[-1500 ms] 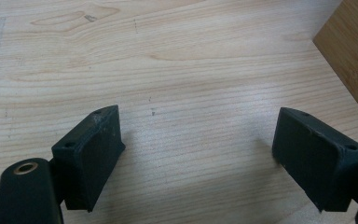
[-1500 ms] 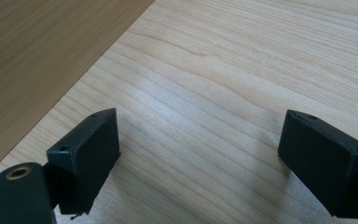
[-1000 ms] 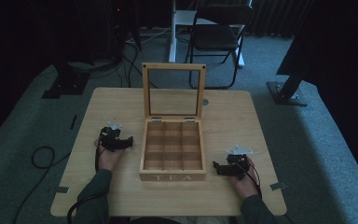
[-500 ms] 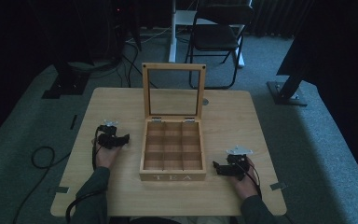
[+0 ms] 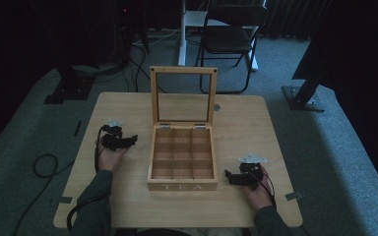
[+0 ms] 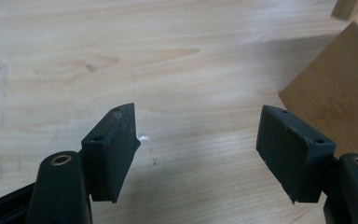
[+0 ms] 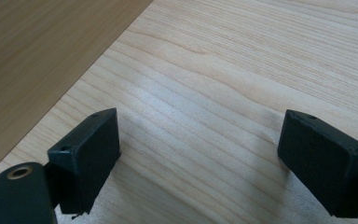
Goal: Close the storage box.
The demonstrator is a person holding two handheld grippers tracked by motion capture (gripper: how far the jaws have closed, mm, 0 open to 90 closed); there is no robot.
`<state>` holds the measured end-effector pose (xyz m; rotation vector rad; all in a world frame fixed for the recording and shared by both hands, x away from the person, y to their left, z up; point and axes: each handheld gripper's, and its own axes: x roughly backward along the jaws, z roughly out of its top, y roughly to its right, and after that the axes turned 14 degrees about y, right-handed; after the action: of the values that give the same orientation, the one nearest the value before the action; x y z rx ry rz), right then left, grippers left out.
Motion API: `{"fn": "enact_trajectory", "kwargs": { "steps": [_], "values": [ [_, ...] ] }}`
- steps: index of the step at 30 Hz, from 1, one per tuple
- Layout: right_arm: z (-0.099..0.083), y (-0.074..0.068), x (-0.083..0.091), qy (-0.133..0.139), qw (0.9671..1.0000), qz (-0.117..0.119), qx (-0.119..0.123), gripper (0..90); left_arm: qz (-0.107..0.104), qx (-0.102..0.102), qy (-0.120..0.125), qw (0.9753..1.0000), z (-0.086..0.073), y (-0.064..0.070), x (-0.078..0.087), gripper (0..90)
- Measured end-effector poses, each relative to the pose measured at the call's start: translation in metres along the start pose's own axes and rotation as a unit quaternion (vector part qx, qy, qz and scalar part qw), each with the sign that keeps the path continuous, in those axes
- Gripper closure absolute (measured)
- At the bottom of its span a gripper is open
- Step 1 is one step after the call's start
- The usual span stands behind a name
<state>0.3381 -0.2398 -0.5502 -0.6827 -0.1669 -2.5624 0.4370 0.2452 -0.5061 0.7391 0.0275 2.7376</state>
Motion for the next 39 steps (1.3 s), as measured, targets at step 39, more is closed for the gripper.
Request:
{"fn": "enact_trajectory", "kwargs": {
  "steps": [39],
  "values": [
    [0.000,0.000,0.000,0.000,1.0000,0.002,0.002,12.4,-0.021,-0.015,0.077,0.9967,0.075,0.019,0.019,32.2]
  ]
}}
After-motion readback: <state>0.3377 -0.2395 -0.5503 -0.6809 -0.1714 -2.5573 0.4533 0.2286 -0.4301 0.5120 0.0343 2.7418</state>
